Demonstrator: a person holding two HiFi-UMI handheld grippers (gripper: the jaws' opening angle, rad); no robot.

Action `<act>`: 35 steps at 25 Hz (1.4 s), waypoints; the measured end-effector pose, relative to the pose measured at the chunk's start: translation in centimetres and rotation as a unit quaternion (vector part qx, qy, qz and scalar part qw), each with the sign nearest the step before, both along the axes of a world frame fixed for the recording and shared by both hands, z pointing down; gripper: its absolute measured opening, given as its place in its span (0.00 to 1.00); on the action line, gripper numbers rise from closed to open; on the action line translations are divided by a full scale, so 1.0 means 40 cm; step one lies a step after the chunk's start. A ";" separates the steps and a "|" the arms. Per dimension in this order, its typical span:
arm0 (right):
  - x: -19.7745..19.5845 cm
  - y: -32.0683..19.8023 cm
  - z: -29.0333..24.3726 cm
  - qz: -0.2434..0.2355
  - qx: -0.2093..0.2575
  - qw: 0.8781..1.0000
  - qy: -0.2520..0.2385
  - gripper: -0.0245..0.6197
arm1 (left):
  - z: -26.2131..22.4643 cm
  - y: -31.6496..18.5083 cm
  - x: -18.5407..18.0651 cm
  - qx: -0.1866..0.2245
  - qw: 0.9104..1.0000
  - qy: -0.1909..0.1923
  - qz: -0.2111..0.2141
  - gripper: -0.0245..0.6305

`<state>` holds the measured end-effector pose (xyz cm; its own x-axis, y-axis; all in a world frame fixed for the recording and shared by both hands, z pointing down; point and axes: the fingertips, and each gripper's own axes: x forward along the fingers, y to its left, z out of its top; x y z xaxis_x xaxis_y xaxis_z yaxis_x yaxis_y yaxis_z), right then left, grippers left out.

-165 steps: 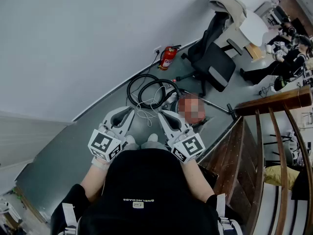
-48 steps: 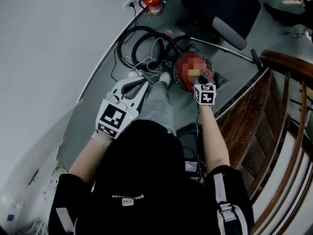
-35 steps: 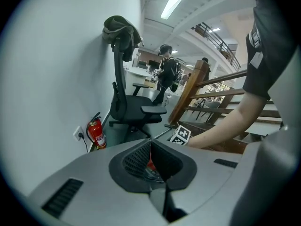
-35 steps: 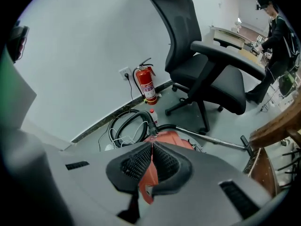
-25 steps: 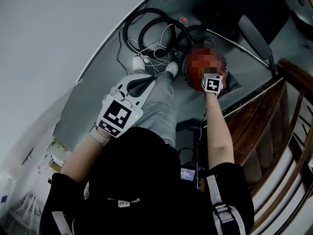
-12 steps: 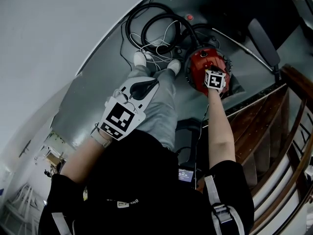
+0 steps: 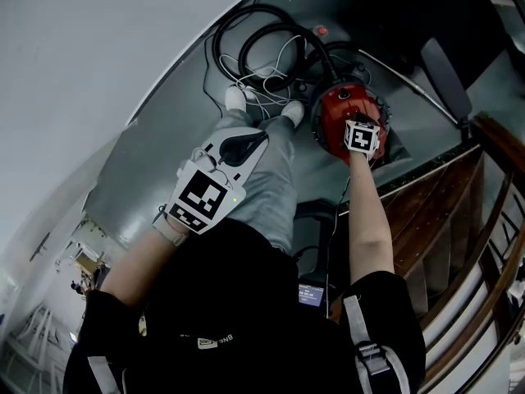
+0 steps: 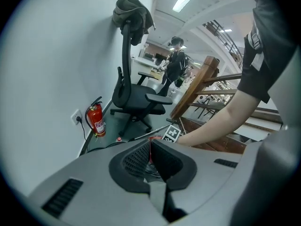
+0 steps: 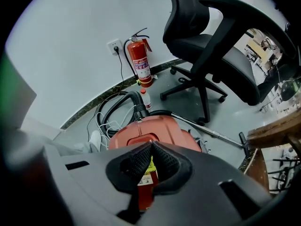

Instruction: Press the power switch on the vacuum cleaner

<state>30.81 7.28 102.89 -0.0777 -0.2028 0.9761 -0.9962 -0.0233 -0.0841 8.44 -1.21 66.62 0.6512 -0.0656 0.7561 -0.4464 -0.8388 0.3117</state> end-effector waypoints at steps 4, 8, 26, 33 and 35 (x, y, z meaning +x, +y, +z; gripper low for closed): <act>-0.002 -0.002 0.003 0.002 -0.003 1.000 0.003 0.08 | 0.002 -0.010 -0.001 0.000 1.000 0.002 -0.005 0.06; 0.006 -0.009 0.004 0.004 -0.016 1.000 0.003 0.08 | 0.004 -0.011 0.000 -0.002 1.000 0.004 -0.005 0.06; -0.104 -0.124 -0.259 -0.012 0.081 0.996 -0.029 0.08 | -0.074 -0.038 -0.056 0.020 0.999 0.031 -0.029 0.06; -0.200 -0.228 -0.544 -0.028 0.182 0.982 -0.050 0.08 | -0.173 -0.062 -0.094 0.045 0.997 0.051 -0.041 0.06; -0.232 -0.252 -0.632 -0.033 0.211 0.976 -0.054 0.08 | -0.201 -0.068 -0.111 0.052 0.996 0.058 -0.045 0.06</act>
<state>21.51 -2.78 77.62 -0.2012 -0.5753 0.7928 -0.9793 0.0996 -0.1763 4.02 -3.94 58.58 0.7220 -0.2011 0.6620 -0.4872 -0.8271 0.2801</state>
